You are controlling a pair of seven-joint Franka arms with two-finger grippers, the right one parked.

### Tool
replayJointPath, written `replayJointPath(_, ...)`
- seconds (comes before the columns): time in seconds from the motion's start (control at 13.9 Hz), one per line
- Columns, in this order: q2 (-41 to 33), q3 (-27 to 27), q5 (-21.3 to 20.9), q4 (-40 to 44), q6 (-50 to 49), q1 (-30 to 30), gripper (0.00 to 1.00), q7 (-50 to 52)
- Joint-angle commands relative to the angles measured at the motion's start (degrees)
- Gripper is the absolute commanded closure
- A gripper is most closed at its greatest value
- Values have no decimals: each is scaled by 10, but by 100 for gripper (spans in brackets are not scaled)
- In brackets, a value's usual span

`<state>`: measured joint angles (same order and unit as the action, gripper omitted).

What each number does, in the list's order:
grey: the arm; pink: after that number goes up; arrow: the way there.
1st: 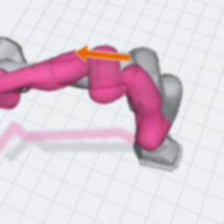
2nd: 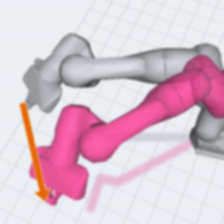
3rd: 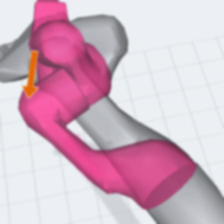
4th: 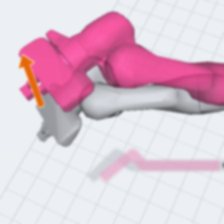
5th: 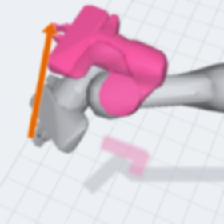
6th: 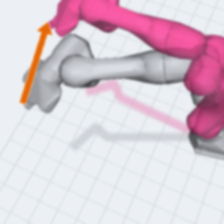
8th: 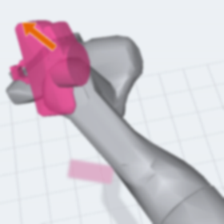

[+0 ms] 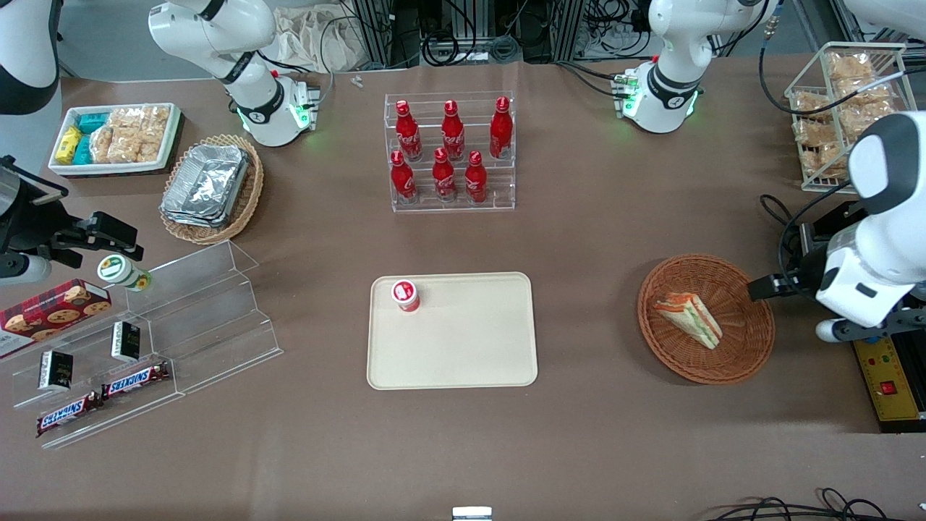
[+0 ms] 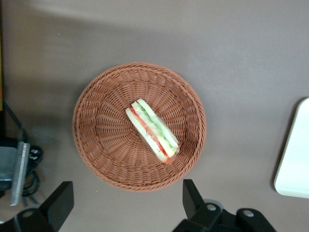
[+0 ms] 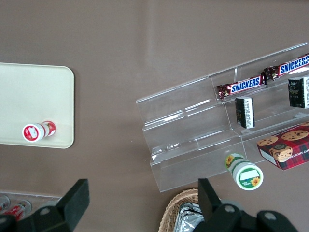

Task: Place sandwich from basket to tray
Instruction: 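Move the left gripper over the wrapped sandwich in the wicker basket and lower, then close the left gripper on the wrapped sandwich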

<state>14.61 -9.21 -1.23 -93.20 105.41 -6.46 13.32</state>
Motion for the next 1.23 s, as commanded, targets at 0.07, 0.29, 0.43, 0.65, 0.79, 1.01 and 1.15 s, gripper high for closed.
replayJointPath(0.07,-9,-2,-10,-74,67,19,0,71)
replayJointPath(0.29,2,-2,-8,-94,71,19,0,93)
replayJointPath(0.43,9,-2,-8,-115,82,16,0,107)
replayJointPath(0.65,41,-3,0,-120,116,13,0,212)
replayJointPath(0.79,55,-3,0,-122,134,14,0,260)
replayJointPath(1.01,76,-3,0,-124,167,15,0,313)
replayJointPath(1.15,80,-2,-2,-147,200,17,0,333)
